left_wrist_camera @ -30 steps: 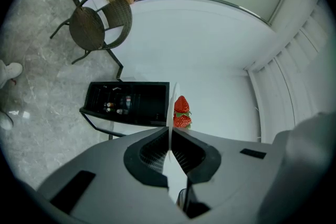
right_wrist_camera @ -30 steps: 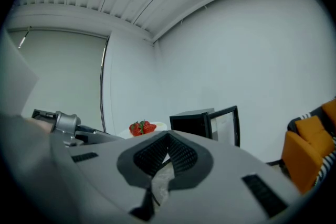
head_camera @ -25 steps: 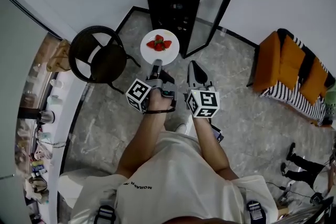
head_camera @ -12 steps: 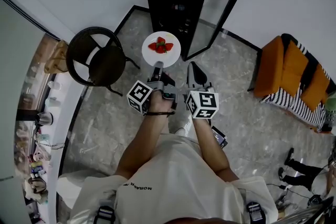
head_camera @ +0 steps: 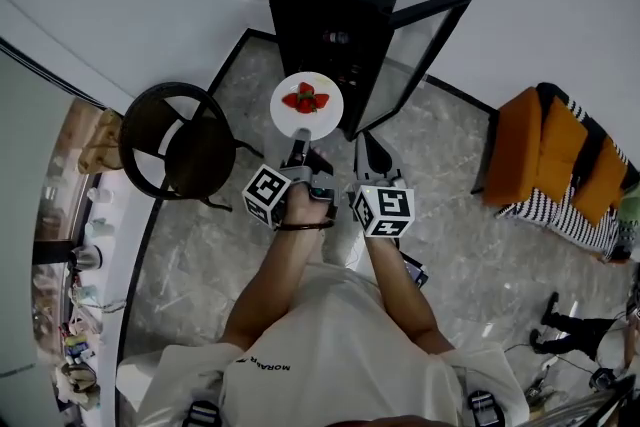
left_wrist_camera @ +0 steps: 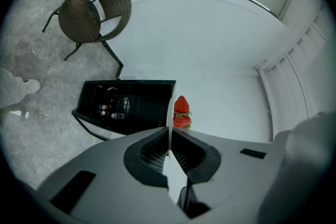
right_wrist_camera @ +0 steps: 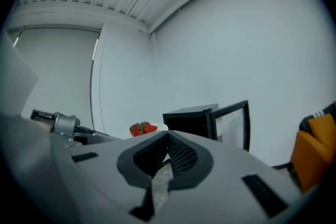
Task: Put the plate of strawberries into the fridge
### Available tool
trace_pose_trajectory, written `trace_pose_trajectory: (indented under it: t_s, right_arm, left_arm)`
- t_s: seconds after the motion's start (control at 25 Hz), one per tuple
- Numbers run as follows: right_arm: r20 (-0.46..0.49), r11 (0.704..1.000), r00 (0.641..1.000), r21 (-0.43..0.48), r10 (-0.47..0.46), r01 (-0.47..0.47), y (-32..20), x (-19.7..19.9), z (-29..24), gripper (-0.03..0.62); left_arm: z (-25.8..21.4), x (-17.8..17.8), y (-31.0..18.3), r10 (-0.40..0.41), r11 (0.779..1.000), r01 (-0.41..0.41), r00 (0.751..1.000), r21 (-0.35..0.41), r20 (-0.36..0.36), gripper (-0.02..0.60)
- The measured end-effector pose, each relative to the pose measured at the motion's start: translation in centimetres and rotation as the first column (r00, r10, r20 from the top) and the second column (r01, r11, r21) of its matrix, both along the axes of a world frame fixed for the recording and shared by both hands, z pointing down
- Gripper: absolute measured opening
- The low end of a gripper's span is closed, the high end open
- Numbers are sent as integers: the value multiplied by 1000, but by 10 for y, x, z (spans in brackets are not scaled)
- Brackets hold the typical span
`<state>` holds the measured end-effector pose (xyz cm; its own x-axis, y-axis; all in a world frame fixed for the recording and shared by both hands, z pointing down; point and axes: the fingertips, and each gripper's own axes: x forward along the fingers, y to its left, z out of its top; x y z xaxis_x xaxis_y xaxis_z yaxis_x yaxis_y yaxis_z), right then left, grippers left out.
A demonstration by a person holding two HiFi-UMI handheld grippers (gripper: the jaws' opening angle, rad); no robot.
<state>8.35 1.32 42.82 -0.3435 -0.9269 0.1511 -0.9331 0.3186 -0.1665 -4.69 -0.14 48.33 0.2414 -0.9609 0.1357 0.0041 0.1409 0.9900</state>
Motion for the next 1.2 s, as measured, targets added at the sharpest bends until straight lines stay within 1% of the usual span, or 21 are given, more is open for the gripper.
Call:
trace_pose_trajectory:
  t_s: [0.16, 0.28, 0.52, 0.8, 0.96, 1.2]
  right_arm:
    - [1, 1000, 1000, -5, 19, -19, -34, -5, -2, 12]
    - [-4, 999, 999, -8, 41, -42, -55, -4, -3, 12]
    - [-1, 997, 997, -9, 75, -75, -95, -14, -8, 12]
    - [-5, 994, 994, -7, 110, -110, -130, -22, -11, 12]
    - [-6, 991, 991, -3, 131, -131, -142, -25, -8, 12]
    - [-28, 991, 990, -1, 137, -137, -158, -27, 0, 12]
  left_arm:
    - [-1, -7, -35, 12, 1000, -12, 1000, -11, 5, 11]
    - [-2, -5, -57, 36, 999, -36, 999, -15, 4, 11]
    - [-8, -11, -99, 82, 997, -81, 996, -9, 20, 11]
    - [-6, -18, -136, 122, 992, -122, 992, -22, 26, 11]
    - [-5, -18, -149, 142, 990, -142, 990, -21, 11, 11]
    - [1, -15, -165, 172, 985, -172, 985, -13, 13, 11]
